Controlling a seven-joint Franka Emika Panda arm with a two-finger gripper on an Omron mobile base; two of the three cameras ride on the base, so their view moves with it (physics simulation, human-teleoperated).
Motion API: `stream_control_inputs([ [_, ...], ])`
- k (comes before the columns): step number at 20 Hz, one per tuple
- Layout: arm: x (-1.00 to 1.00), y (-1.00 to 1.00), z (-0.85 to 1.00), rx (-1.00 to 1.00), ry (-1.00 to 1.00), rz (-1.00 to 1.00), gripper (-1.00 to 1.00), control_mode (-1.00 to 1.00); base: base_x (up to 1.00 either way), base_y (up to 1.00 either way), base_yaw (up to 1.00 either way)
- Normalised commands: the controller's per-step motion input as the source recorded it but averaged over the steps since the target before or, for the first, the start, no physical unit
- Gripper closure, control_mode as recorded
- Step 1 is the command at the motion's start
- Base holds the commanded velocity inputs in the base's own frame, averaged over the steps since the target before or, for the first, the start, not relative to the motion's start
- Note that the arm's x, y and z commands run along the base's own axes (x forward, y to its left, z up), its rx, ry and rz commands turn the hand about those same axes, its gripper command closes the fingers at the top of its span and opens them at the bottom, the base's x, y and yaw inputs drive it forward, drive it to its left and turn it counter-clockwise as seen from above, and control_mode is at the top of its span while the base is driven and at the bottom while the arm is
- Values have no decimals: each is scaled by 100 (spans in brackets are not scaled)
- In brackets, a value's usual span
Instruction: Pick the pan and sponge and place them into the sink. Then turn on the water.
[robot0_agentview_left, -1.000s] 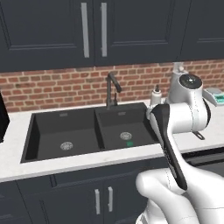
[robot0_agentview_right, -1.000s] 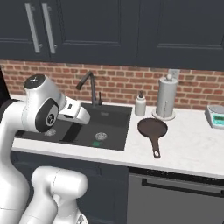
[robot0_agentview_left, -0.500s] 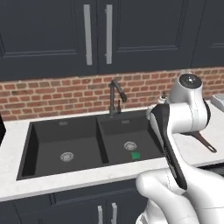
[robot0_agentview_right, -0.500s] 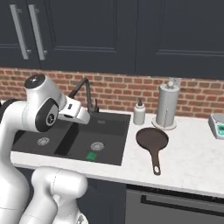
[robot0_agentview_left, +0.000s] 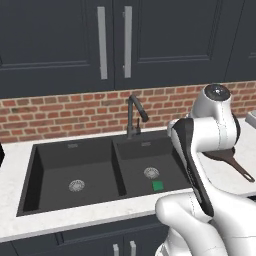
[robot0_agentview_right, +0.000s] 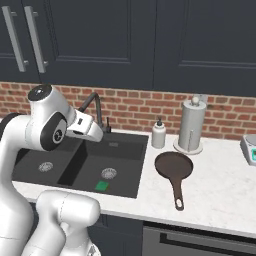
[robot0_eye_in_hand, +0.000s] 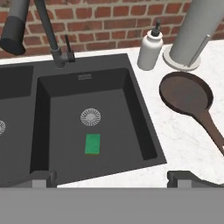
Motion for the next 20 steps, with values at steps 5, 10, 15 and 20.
stream_control_inputs([
  [5,0,0,0,0,0,0,-100,100,28,0,0],
  [10,0,0,0,0,0,0,-100,100,3,-9,0],
  [15,0,-27,-1,1,3,0,-100,-100,0,0,0],
  [20,0,-41,-9,0,13,0,-100,-100,0,0,0],
])
